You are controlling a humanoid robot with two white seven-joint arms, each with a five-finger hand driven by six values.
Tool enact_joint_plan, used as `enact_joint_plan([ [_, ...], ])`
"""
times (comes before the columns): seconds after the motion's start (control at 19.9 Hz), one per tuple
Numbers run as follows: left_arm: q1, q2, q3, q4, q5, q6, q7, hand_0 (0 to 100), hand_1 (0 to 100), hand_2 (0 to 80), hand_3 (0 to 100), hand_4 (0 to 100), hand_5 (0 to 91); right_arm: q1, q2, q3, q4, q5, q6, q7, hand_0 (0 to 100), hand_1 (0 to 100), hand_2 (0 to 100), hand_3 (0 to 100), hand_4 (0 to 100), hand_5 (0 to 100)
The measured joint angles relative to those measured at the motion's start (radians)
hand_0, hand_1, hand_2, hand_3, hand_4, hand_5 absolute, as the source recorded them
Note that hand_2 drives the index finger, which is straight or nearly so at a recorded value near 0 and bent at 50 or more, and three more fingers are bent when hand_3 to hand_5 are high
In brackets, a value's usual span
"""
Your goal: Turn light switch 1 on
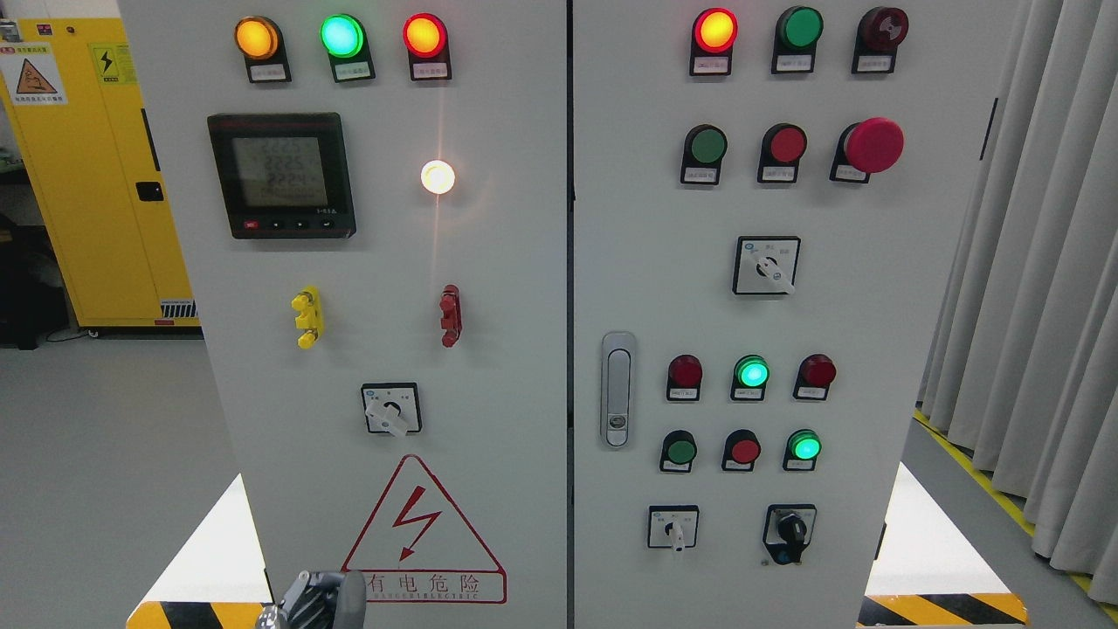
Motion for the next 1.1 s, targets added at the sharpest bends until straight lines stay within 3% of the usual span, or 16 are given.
enact_joint_plan([
  [0.05,0.032,0.007,0.009,0.02,0.015,-0.031,-0.018,5,25,33.8,61,64,42.4,0.0,0.0,0.0,0.0,0.0,0.0,0.0,0,50,4,0,0,0],
  [0.1,0.057,0.014,0.018,0.041,0.031,-0.061,-0.045,6,24,27.6,53,53,26.1,0.0,0.0,0.0,0.0,0.0,0.0,0.0,0,50,4,0,0,0],
  [0.15,0.082,0.022,0.03,0.065,0.049,-0.087,-0.07,6,24,27.3,52,52,24.1,0.0,0.0,0.0,0.0,0.0,0.0,0.0,0,50,4,0,0,0],
  [0.2,0.106,0.029,0.041,0.093,0.065,-0.11,-0.101,7,24,20.2,42,40,5.1,0.0,0.0,0.0,0.0,0.0,0.0,0.0,0,50,4,0,0,0],
  [0.25,0.127,0.035,0.053,0.125,0.08,-0.133,-0.13,7,24,18.2,39,37,2.4,0.0,0.0,0.0,0.0,0.0,0.0,0.0,0,50,4,0,0,0],
  [0.55,0.195,0.062,0.109,0.369,0.124,-0.183,-0.277,10,24,1.1,24,23,0.0,0.0,0.0,0.0,0.0,0.0,0.0,0.0,0,50,4,0,0,0],
  [0.8,0.217,0.075,0.136,0.636,0.133,-0.186,-0.388,11,26,0.0,18,16,0.0,0.0,0.0,0.0,0.0,0.0,0.0,0.0,0,50,4,0,0,0],
  [0.9,0.221,0.079,0.143,0.739,0.134,-0.19,-0.444,12,27,0.0,10,12,0.0,0.0,0.0,0.0,0.0,0.0,0.0,0.0,0,50,4,0,0,0],
  [1.0,0.223,0.083,0.149,0.838,0.133,-0.168,-0.472,16,28,0.0,0,4,0.0,0.0,0.0,0.0,0.0,0.0,0.0,0.0,0,50,4,0,0,0],
  [1.1,0.217,0.086,0.154,0.936,0.12,-0.149,-0.483,18,27,0.0,0,0,0.0,0.0,0.0,0.0,0.0,0.0,0.0,0.0,0,50,4,0,0,0],
])
